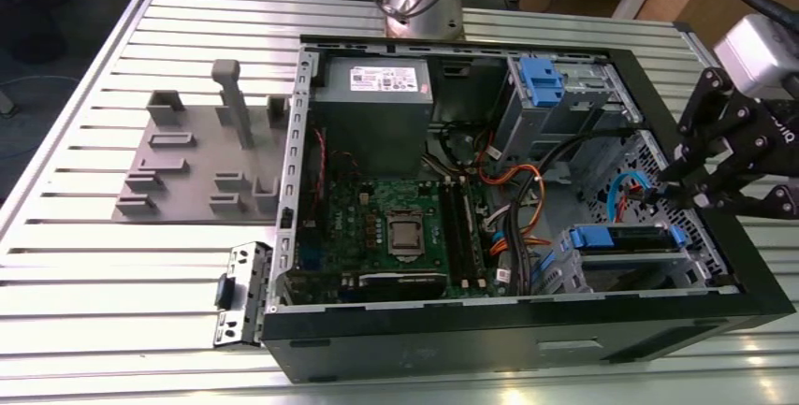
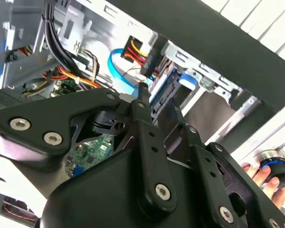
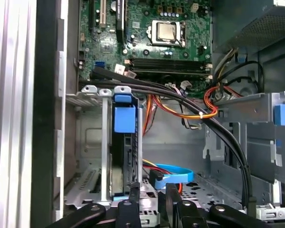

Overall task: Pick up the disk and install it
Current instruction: 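Insert the first disk wire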

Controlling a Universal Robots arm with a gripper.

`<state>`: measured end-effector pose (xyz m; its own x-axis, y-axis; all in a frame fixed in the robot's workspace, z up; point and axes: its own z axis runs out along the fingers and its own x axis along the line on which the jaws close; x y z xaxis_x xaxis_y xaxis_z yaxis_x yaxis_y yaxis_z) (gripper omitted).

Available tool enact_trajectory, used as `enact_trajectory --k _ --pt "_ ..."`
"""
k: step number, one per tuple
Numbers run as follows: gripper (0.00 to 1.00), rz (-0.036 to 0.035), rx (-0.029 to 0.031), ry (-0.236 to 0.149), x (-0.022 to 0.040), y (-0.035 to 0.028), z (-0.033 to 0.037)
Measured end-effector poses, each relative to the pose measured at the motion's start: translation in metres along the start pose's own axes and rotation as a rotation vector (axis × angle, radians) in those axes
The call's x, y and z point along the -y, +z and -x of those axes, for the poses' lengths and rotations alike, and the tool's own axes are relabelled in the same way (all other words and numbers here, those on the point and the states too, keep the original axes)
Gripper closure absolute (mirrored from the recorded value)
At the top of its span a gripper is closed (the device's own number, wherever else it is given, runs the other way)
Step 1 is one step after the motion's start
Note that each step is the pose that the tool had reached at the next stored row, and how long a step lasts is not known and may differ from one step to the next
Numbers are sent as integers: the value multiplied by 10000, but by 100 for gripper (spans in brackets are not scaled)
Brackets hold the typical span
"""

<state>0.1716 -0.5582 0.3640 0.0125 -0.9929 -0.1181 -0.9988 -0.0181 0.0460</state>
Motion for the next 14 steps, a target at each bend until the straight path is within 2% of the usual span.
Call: enact_trajectory --k 8,14 --pt "65 56 -50 9 92 107 129" --pt "65 78 -144 16 175 172 192"
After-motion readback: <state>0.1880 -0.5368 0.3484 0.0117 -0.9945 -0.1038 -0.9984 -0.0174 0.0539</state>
